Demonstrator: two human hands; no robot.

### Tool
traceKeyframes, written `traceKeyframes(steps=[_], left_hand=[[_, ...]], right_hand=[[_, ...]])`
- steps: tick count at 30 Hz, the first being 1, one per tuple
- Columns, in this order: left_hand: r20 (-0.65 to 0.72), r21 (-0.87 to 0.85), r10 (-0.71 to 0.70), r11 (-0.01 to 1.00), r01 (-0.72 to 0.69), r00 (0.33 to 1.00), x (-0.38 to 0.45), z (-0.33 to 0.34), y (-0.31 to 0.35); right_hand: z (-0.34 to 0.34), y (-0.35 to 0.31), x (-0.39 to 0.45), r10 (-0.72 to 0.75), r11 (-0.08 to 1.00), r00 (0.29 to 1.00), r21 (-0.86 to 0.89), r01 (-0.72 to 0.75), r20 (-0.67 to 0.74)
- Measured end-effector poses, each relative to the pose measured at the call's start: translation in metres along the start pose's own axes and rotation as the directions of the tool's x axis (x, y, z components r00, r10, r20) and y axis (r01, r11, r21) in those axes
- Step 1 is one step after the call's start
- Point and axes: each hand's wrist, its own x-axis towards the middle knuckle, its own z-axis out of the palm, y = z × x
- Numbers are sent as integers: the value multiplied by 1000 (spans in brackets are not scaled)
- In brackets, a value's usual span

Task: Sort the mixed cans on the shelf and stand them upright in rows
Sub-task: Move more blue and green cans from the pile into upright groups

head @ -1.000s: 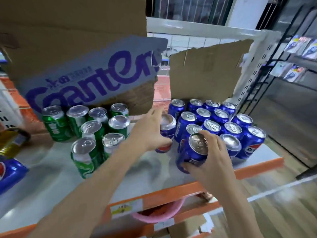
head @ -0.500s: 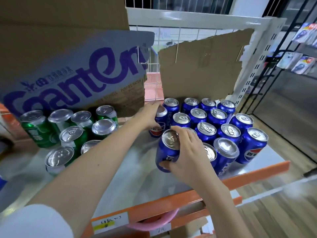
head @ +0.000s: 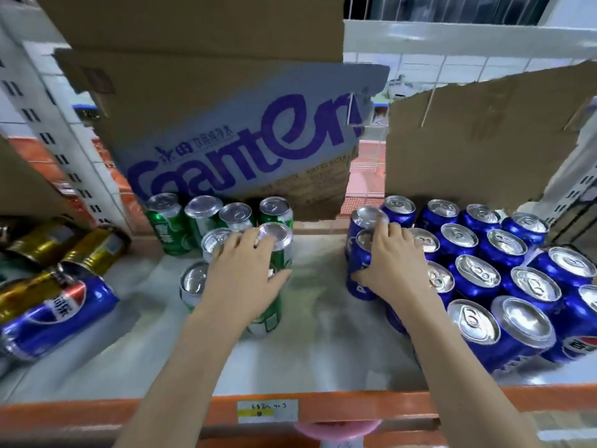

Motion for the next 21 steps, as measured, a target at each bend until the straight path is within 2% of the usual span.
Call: traceKeyframes(steps=[4,9,12,15,17,19,21], left_hand=[[-143,-97,-34,995,21,989,-34,5,-20],[-123,-40,-17,999,12,992,-67,-2,-44],[-144,12,-54,998,57,988,-94,-4,-76],[-79,-3,-115,993,116,990,-134,-3,-119],[-62,36,-148,988,150,987,-169,0,-155],[-21,83,-185,979,186,983,-207,1,-195],[-55,44,-208,977,211,977,-246,2,-240]], right_hand=[[0,-10,-4,0,1000,1000,-28,-1,-13],[-5,-46,-28,-26,986,989,159,49,-147],[-6,-86,-64,-58,953,953,269,142,-297],[3,-137,-112,22,929,909,345,135,-416],[16,-176,-143,38,922,923,369,115,-383],[31,-219,-171,-25,923,962,363,127,-272],[43,-264,-198,-109,923,976,345,170,-190]])
